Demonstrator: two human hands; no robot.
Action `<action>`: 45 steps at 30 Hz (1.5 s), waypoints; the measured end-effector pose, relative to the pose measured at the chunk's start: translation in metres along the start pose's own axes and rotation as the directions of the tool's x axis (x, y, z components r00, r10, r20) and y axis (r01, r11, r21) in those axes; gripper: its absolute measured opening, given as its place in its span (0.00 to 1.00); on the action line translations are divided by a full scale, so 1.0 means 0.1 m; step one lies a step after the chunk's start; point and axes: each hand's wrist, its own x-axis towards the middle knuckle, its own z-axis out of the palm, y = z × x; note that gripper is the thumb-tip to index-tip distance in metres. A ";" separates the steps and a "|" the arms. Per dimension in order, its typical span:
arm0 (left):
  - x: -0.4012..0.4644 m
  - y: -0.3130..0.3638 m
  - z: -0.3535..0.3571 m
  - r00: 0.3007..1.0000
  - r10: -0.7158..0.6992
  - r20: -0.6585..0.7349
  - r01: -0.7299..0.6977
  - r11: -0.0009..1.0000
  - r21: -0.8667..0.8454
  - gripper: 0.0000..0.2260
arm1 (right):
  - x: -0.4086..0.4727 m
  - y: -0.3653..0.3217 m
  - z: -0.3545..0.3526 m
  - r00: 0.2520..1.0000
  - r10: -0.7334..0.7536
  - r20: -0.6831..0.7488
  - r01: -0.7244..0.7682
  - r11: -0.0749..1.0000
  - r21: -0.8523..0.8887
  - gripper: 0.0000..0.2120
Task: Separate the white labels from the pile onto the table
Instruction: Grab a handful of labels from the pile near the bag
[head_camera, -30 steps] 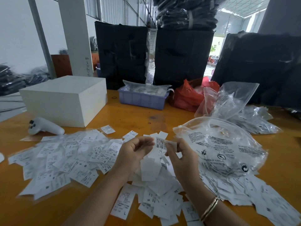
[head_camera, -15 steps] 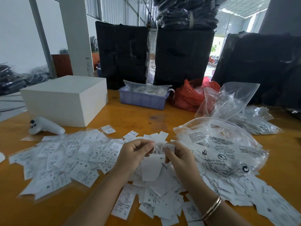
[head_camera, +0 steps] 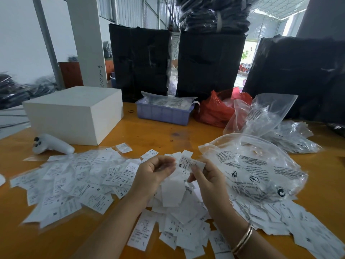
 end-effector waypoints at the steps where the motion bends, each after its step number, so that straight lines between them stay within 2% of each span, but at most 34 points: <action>1: 0.00 0.00 0.00 1.000 0.002 -0.001 -0.002 1.000 0.003 0.09 | 0.00 0.00 0.01 1.000 -0.009 0.000 0.009 1.000 -0.012 0.11; 6: 0.00 0.00 -0.01 1.000 -0.003 -0.004 0.003 1.000 -0.004 0.09 | -0.02 -0.02 0.01 0.998 -0.060 -0.018 0.059 0.996 -0.069 0.13; 10: 0.00 0.01 -0.01 1.000 0.020 -0.007 -0.020 1.000 0.010 0.08 | -0.02 -0.01 0.02 0.989 -0.150 -0.016 0.142 0.964 -0.227 0.16; 14: -0.01 0.01 -0.01 0.999 0.050 0.004 -0.050 0.998 0.036 0.07 | -0.02 0.01 0.03 0.984 -0.177 -0.001 0.171 0.947 -0.273 0.13; 17: -0.01 0.01 -0.01 0.998 0.055 0.012 -0.056 0.996 0.069 0.07 | -0.02 0.02 0.02 0.990 -0.141 0.025 0.142 0.958 -0.251 0.12; 22: 0.00 0.00 -0.02 0.998 0.060 0.019 -0.061 0.996 0.067 0.06 | -0.01 0.03 -0.01 0.990 -0.025 0.138 0.038 0.995 -0.091 0.11; 27: 0.02 -0.01 -0.01 0.995 0.047 0.087 -0.055 0.994 0.093 0.08 | 0.01 0.04 -0.03 0.975 0.064 0.213 -0.060 0.998 -0.021 0.11; 30: 0.01 -0.02 -0.01 0.991 0.065 0.118 -0.085 0.980 0.178 0.03 | 0.01 0.05 -0.01 0.972 0.098 0.214 -0.085 0.994 -0.070 0.12; 33: 0.00 -0.04 -0.01 0.991 0.071 0.114 -0.091 0.979 0.181 0.03 | 0.01 0.06 0.01 0.981 0.090 0.171 -0.063 0.986 -0.156 0.13; 36: 0.01 -0.05 0.00 0.990 0.101 0.093 -0.119 0.970 0.210 0.05 | 0.01 0.05 0.01 0.991 -0.017 0.130 0.054 0.957 -0.286 0.09; 38: 0.00 -0.06 0.00 0.990 0.123 0.069 -0.136 0.963 0.233 0.06 | -0.01 0.06 0.02 0.973 -0.143 0.179 0.210 0.867 -0.452 0.06; 39: 0.00 -0.06 0.01 0.990 0.127 0.053 -0.136 0.961 0.239 0.06 | -0.02 0.06 0.03 0.960 -0.183 0.211 0.268 0.815 -0.513 0.10; 42: 0.00 -0.07 -0.01 0.991 0.133 0.010 -0.131 0.961 0.243 0.04 | -0.07 0.06 0.09 0.934 -0.183 0.309 0.342 0.713 -0.612 0.22; 44: 0.00 -0.06 -0.01 0.992 0.127 -0.012 -0.121 0.968 0.222 0.04 | -0.07 0.06 0.11 0.915 -0.192 0.355 0.385 0.676 -0.628 0.22; 45: -0.01 -0.06 -0.01 0.993 0.117 -0.006 -0.113 0.974 0.194 0.02 | -0.07 0.07 0.12 0.914 -0.201 0.353 0.386 0.701 -0.600 0.19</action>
